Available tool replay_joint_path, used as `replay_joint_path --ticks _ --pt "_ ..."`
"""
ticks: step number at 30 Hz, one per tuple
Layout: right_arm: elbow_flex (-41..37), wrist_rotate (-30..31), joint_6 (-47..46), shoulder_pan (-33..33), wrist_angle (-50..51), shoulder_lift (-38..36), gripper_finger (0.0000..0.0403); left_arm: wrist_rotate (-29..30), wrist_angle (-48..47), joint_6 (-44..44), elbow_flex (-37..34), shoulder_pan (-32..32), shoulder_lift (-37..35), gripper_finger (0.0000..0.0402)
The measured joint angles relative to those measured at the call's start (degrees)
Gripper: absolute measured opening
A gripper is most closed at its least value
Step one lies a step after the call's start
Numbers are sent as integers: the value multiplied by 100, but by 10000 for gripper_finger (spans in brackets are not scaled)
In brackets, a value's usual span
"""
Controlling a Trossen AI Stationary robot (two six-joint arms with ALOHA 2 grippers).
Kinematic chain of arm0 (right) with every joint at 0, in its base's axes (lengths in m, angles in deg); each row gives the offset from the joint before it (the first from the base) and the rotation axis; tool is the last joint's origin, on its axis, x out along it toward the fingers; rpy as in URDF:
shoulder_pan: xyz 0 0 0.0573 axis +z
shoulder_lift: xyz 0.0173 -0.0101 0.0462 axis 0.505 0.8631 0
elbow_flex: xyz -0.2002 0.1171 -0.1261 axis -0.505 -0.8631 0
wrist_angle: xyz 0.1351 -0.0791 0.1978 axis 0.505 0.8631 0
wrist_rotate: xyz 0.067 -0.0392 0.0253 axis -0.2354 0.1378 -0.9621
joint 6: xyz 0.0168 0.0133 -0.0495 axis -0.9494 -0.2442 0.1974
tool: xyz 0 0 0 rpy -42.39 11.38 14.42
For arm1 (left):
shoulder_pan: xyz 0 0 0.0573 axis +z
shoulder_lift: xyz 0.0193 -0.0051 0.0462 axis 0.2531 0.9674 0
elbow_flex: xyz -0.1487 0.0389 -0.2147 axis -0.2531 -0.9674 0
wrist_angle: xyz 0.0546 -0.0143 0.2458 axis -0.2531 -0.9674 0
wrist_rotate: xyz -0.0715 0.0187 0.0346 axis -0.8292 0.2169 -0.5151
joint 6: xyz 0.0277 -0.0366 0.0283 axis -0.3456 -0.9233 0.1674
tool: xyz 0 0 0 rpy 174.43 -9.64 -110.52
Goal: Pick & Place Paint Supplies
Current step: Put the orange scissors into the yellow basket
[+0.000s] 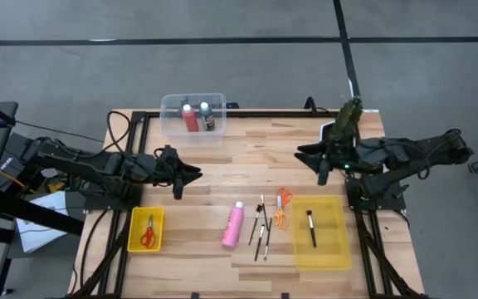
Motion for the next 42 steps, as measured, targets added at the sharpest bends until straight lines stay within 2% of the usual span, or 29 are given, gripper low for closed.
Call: replay_joint_path --ticks 4,11,19,27,31,36,42 --pt "621 -634 202 -409 836 616 141 0 0 0 0 0 0 97" --pt "1547 -2360 1010 -1323 2195 1745 138 0 -3 276 0 0 0 97" --pt "1724 -3473 2253 -2000 2606 2830 139 2 -8 442 0 0 0 97" --pt "1724 -3766 3527 -2128 2709 3892 138 47 -53 446 0 0 0 97" --pt "1724 -4014 3766 -2128 3007 4357 136 136 -70 446 0 0 0 97" --pt "1531 -4266 4082 -2074 3232 4677 136 136 -109 446 0 0 -2 97" --pt "1387 -4265 5100 -1998 3117 4979 136 253 -247 448 0 0 -2 97"
